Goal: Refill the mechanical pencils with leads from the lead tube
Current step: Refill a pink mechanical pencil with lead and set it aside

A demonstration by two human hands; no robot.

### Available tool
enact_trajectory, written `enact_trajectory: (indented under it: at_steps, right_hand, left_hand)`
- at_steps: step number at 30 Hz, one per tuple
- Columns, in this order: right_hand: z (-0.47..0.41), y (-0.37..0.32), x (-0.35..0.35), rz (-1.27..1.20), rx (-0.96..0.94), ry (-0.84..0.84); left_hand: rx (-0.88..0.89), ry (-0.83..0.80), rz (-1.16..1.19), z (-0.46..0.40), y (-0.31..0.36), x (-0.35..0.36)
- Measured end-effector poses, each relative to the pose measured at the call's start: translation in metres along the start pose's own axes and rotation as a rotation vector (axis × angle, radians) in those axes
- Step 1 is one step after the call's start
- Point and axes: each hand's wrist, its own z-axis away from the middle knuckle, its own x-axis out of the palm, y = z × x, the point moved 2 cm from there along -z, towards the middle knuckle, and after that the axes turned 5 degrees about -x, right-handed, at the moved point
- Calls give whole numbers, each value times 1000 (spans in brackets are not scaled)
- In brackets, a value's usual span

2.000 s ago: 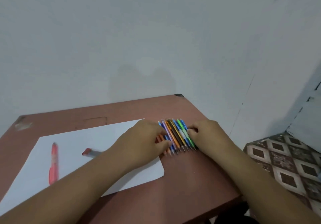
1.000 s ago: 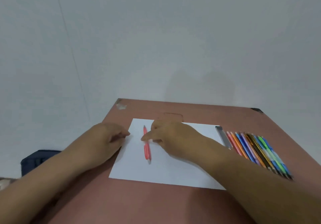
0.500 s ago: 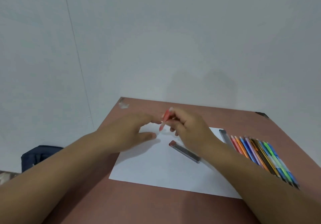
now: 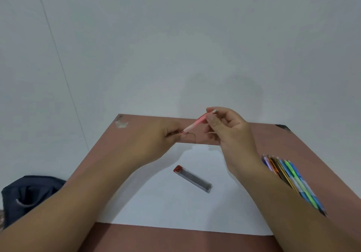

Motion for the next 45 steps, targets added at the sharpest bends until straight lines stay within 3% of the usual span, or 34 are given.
enact_trajectory:
  at_steps: [4, 10, 15, 19, 32, 45]
  right_hand:
    - [-4, 9, -3, -29, 56, 35]
    - [-13, 22, -12, 153, 2, 130]
    - [-11, 39, -13, 784, -17, -180]
    - [-11, 40, -10, 947, -1, -296]
    - [-13, 43, -13, 993, -19, -378]
    - [-10, 34, -13, 962, -42, -346]
  left_hand:
    - [-7, -3, 61, -11, -30, 22]
    - [31, 13, -14, -11, -54, 13]
    - [42, 60, -146, -8, -67, 2]
    - [19, 64, -140, -9, -75, 2]
    - [-43, 13, -116, -10, -77, 3]
    - [-50, -16, -63, -18, -90, 10]
